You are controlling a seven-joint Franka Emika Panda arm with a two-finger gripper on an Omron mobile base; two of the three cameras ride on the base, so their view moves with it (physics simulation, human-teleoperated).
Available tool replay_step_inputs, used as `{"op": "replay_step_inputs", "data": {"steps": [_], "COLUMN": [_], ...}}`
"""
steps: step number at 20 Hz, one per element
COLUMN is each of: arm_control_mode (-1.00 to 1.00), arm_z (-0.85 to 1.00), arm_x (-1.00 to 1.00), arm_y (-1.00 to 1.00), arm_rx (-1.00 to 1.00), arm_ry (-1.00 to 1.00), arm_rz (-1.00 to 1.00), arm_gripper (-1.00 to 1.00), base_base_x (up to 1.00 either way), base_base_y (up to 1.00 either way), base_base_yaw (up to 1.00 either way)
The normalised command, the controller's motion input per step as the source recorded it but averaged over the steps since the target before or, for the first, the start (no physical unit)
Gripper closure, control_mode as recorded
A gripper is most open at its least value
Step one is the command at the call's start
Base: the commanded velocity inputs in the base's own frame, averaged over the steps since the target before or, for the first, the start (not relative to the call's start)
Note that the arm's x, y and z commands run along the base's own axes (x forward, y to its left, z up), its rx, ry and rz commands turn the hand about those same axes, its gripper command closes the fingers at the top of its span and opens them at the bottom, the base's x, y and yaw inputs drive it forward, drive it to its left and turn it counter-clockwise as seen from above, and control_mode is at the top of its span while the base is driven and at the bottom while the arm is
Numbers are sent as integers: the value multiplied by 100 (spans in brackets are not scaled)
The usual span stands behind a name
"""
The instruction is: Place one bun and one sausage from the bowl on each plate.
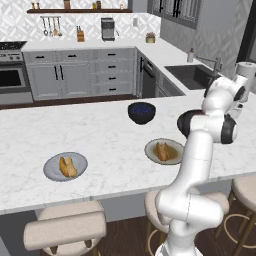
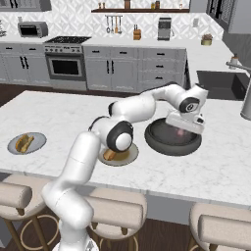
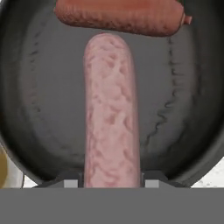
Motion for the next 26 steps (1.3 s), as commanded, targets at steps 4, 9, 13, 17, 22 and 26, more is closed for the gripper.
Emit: {"op": "replay_step_inputs", "data": {"steps": [4, 9, 13, 17, 22, 26], "arm_control_mode": [-100, -100, -100, -100, -100, -100], "arm_z": [45, 0, 0, 3, 4, 0], "arm_x": [-47, -42, -47, -29, -25, -29], "arm_y": [76, 100, 100, 100, 100, 100], "arm_rx": [4, 0, 0, 0, 0, 0], "arm_ry": [0, 0, 0, -2, -2, -1], "arm_rz": [-2, -6, -6, -9, -6, 0], "arm_gripper": [100, 100, 100, 100, 100, 100], "base_base_x": [0, 0, 0, 0, 0, 0], "base_base_y": [0, 0, 0, 0, 0, 0], "base_base_yaw": [0, 0, 0, 0, 0, 0]}}
